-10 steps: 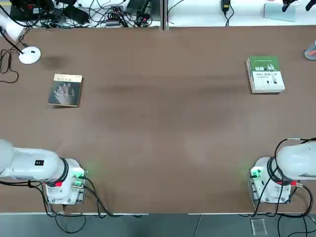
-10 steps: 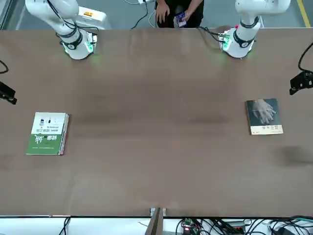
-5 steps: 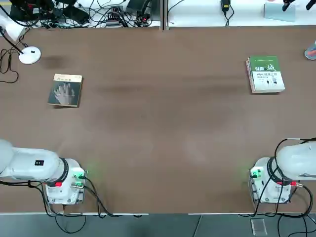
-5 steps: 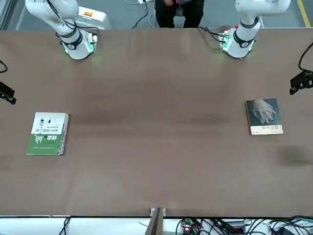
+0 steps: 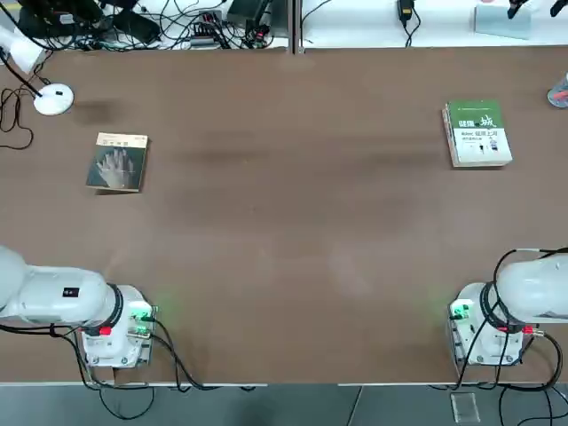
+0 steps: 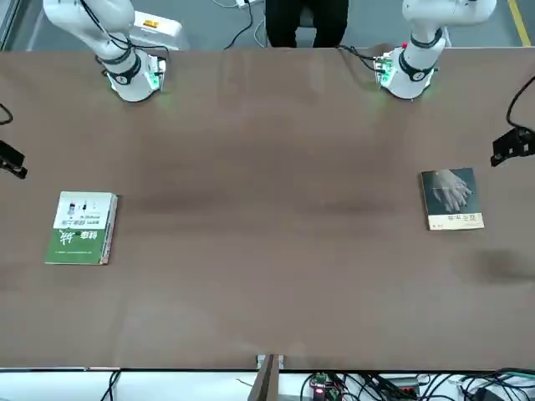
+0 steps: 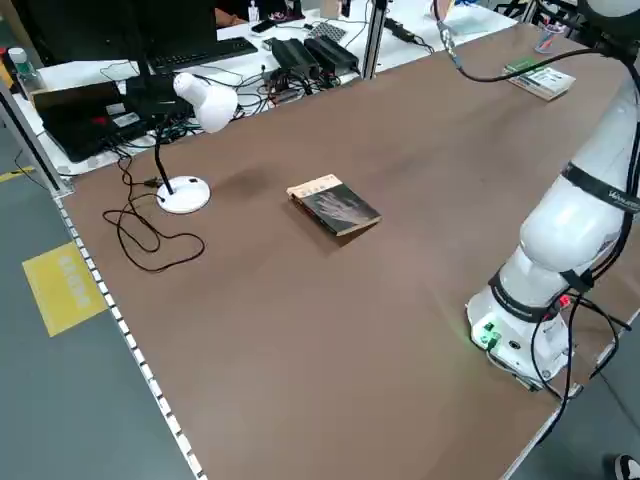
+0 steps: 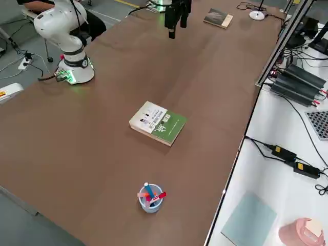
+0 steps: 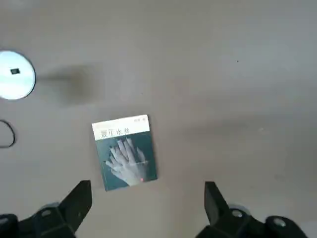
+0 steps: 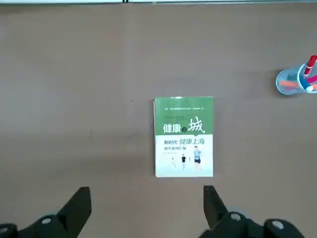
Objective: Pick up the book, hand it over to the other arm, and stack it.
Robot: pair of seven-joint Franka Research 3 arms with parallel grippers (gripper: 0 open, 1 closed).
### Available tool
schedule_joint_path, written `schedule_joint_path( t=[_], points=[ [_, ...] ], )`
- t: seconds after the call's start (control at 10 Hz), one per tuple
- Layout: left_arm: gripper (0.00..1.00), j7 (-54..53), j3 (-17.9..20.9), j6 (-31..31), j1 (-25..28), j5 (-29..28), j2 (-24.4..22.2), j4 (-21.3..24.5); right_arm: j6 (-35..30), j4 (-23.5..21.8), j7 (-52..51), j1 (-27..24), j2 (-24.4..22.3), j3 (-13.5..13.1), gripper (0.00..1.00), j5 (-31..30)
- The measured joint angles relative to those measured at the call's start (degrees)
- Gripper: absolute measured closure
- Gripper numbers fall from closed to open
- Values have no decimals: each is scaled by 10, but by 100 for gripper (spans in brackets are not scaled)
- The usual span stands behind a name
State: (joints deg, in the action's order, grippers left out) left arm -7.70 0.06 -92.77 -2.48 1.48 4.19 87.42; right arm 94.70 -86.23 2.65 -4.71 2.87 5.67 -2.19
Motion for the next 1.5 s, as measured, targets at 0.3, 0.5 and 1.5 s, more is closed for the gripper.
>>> schedule_joint_path(
  t=[0.3,0.5,1.5],
  points=[
    [0,-69,1,-67,13,2,21,31,14,-2,4,0,2,0,0,-3],
    [0,-98,1,-99,27,4,28,61,19,-3,5,0,3,-1,0,-4],
    [0,-249,4,-169,155,110,35,204,23,-5,14,0,6,-1,0,-5]
  ],
)
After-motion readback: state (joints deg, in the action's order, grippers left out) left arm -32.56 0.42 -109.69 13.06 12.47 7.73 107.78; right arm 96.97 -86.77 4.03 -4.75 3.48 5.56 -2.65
